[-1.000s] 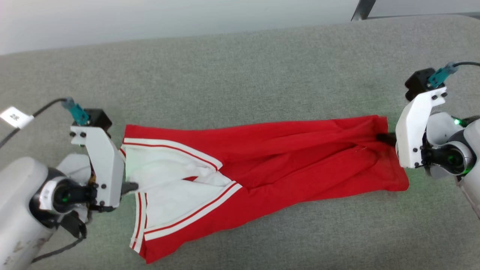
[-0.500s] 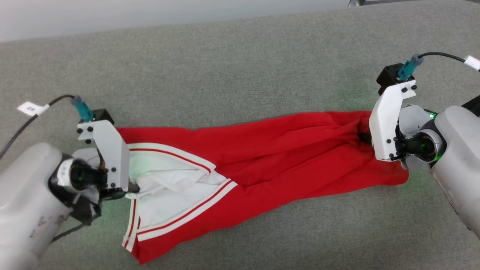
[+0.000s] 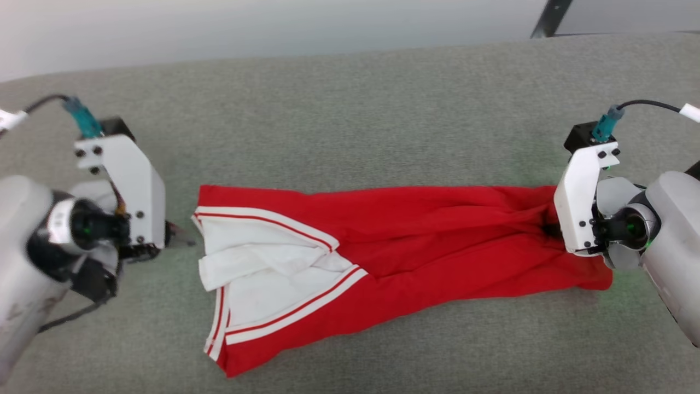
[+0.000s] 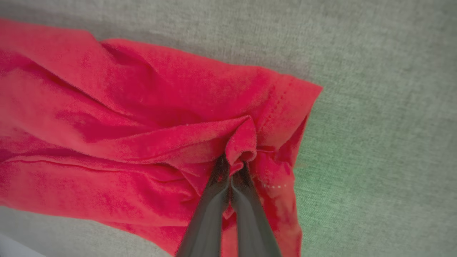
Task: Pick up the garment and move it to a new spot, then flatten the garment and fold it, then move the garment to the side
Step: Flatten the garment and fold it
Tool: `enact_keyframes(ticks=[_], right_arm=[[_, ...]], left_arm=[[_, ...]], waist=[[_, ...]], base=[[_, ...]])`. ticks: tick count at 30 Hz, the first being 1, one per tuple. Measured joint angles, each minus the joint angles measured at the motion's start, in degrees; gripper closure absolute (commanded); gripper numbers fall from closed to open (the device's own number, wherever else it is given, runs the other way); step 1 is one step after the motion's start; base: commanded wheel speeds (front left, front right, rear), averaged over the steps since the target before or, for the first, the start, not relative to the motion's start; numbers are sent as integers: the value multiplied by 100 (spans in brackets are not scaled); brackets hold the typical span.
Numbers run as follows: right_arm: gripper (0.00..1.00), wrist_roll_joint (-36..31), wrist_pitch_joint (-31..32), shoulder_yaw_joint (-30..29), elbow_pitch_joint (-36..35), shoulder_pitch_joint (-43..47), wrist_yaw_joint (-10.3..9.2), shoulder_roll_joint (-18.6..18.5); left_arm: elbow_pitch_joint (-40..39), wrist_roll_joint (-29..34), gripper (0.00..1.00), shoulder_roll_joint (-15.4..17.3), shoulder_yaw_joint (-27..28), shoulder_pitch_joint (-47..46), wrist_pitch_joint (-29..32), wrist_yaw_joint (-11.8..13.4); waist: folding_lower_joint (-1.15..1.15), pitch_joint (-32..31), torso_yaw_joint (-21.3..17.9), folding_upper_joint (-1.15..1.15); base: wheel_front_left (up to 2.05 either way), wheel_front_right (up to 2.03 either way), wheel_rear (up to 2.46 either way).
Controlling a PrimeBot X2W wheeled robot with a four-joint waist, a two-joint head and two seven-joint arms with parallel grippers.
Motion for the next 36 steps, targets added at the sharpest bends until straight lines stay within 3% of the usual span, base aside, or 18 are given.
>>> enact_keyframes(ticks=[3,4,5,10,15,20,23,26,29,33,36], right_arm=[[100,-116,-68,-23,257,-30,1,53],[67,-187,-134,-18,360,-55,4,77],[0,-241,-181,-21,477,-82,8,120],[0,-321,-181,-98,995,-301,9,377],[0,-339,107,-64,1215,-399,7,519],[0,-265,216,37,810,-265,0,383],[0,-226,-21,52,397,-98,0,202],[0,-148,-442,-7,-41,222,-1,-18],[0,-96,-1303,-185,-610,603,-1,-192],[0,-375,-2847,-250,-1493,1173,-1,-495],[0,-610,-4153,-478,-1982,1665,-1,-576]], left_arm=[[-236,10,0,134,103,117,-208,-40],[-289,-4,0,129,130,198,-307,-57],[-318,-37,0,99,178,275,-416,-70],[-250,-121,0,55,259,597,-704,-96],[-27,-167,0,48,361,865,-1102,-327],[57,-162,0,214,523,1229,-1642,-575],[31,-171,0,308,728,1544,-2194,-699],[-18,-152,0,434,889,1939,-2760,-783],[-166,-100,0,521,1029,2381,-3376,-873],[-416,360,0,726,1161,2864,-4430,-917],[-602,431,0,614,1345,3256,-5248,-896]], waist=[[0,-1,90,0],[0,7,112,0],[0,17,132,0],[0,18,162,0],[0,-164,108,0],[0,-514,-4,0],[0,-754,-82,0],[0,-991,-158,0],[0,-1207,-224,0],[0,-1416,-303,0],[0,-1521,-339,0]], base=[[0,0,0],[0,0,0],[0,0,0],[0,0,0],[0,0,0],[0,0,0],[0,0,0],[0,0,0],[0,0,0],[0,0,0],[0,0,0]])
